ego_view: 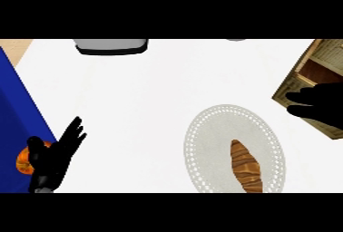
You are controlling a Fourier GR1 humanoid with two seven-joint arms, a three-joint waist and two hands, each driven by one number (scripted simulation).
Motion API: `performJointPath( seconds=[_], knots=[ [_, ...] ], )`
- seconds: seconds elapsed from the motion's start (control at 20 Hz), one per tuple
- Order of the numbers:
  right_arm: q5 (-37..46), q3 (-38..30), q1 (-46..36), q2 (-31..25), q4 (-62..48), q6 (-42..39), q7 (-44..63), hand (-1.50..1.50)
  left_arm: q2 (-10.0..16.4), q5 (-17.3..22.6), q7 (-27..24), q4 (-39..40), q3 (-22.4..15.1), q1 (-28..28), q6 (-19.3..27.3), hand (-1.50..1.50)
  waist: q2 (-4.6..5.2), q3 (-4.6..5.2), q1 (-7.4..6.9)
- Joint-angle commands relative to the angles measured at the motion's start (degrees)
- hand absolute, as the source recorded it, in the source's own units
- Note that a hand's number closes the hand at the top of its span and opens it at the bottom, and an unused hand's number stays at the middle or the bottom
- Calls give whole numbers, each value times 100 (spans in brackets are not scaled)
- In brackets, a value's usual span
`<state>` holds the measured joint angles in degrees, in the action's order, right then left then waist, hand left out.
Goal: Pick the croissant from the placemat and place it in the basket
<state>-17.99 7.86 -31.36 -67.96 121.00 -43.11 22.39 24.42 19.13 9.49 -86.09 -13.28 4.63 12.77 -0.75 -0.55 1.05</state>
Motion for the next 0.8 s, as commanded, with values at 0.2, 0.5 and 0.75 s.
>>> performJointPath(
  seconds=[0.2, 0.5, 0.75],
  knots=[
    [-559, -430, -7, -320, -229, -750, -88, -150, -109, -159, -233, 698, -120, 498, -186, 0, 75, 64, -98],
    [-64, -225, 422, 350, 41, -277, 139, -150, -174, -172, 135, 557, -147, 279, -161, 0, 87, 56, -113],
    [482, -57, 806, 785, 218, -258, 18, -150, -350, -379, 202, 671, -163, 58, 70, 0, 92, 51, -77]
  ],
)
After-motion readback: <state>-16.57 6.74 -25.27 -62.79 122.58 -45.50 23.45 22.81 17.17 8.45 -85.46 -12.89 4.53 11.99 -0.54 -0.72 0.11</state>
